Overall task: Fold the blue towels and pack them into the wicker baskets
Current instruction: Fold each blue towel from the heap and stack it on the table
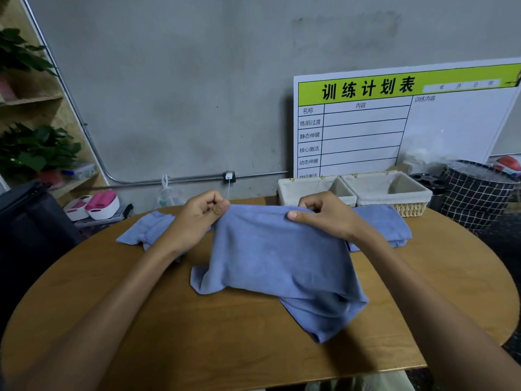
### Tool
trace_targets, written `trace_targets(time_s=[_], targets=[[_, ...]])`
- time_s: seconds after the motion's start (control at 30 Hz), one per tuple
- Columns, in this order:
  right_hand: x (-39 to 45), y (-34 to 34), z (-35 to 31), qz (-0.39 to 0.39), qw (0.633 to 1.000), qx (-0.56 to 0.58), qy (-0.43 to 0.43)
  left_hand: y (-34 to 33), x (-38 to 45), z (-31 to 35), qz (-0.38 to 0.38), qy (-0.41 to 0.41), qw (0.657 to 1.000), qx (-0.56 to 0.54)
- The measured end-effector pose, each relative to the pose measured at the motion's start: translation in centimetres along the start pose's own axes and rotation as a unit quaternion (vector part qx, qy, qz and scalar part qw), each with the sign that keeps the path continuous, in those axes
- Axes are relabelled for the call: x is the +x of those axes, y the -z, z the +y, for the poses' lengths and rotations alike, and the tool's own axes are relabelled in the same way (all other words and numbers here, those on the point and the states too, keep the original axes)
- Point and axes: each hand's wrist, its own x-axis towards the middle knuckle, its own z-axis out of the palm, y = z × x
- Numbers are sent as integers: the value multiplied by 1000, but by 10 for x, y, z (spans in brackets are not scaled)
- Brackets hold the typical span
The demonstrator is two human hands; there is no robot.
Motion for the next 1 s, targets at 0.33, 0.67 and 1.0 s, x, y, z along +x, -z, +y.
trace_targets(time_s=[0.33,0.67,1.0], targets=[[-46,69,-52,-44,998,-43,15,39,-34,73,-91,-16,983,156],[8,-10,78,62,913,-384,-125,-33,-12,-88,42,18,881,470],[-79,-62,173,131,934,-330,-34,-77,-109,-150,49,65,902,425]])
